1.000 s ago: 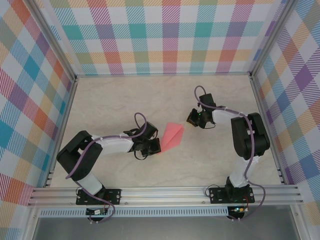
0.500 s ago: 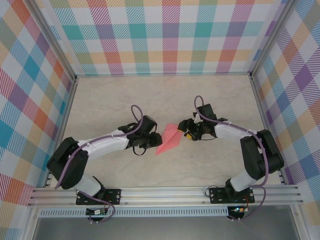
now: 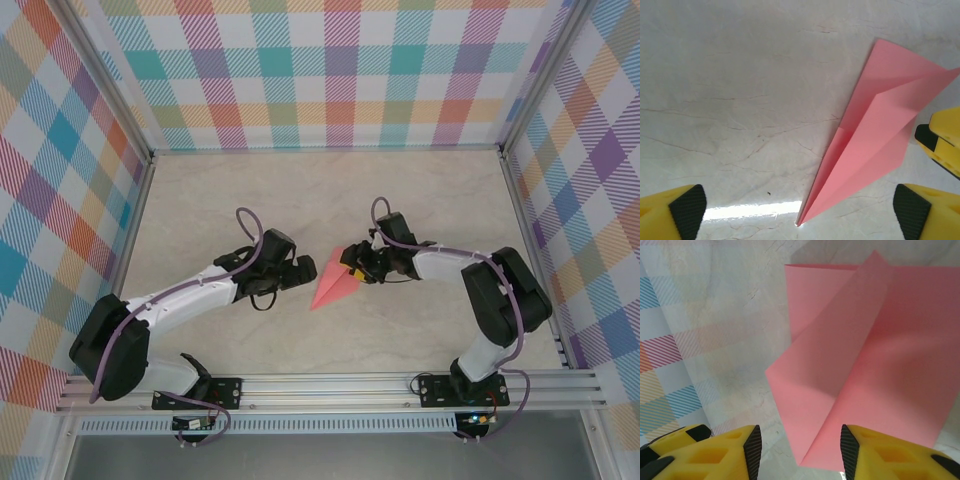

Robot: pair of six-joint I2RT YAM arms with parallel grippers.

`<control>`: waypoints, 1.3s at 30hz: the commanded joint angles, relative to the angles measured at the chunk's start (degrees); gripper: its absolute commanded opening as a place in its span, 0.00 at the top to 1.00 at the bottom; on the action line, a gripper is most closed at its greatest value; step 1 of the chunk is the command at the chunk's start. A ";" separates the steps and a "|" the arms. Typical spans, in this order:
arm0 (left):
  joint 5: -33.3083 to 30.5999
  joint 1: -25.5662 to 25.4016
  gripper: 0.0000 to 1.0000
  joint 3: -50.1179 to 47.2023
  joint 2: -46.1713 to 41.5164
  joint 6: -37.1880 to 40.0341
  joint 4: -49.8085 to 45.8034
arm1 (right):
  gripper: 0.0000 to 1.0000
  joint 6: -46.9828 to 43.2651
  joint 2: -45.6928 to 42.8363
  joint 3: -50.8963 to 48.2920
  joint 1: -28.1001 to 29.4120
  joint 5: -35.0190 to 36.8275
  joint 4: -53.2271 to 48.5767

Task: Fold a paper plane with a square sheet of paper (pick it up from the middle)
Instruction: Pick up the paper from the center of the table, then turn over the paper at the center of the table.

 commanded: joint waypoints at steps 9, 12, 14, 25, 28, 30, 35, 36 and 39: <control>4.56 4.60 0.00 -2.42 -0.11 -2.34 0.70 | 0.60 -0.11 5.23 1.29 2.71 -0.86 5.11; 6.34 5.72 0.00 -2.78 0.18 -2.80 1.65 | 0.63 -0.08 6.00 0.83 3.50 -1.61 7.86; 7.51 6.42 0.00 -3.17 0.27 -3.01 2.36 | 0.66 -0.34 6.46 0.70 3.95 -1.46 8.71; 20.61 11.82 0.00 -5.78 -0.54 -3.82 10.12 | 0.95 -3.00 3.34 0.21 4.00 -0.06 13.45; 29.21 14.35 0.00 -7.56 -1.21 -5.66 17.27 | 0.95 -4.52 0.46 1.89 2.32 -6.30 14.66; 33.73 15.69 0.00 -7.96 -2.04 -6.78 21.04 | 0.95 -4.98 -1.38 3.40 0.72 -11.47 15.16; 42.39 16.55 0.00 -8.32 -3.11 -9.83 30.91 | 0.94 -5.67 -4.64 8.02 -1.81 -19.80 12.24; 43.72 16.57 0.00 -8.88 -3.41 -11.30 34.40 | 0.94 -5.22 -4.53 9.19 -2.05 -21.50 11.76; 46.78 16.57 0.00 -8.99 -3.48 -14.87 41.40 | 0.93 -1.60 -3.63 11.12 -2.10 -25.09 13.82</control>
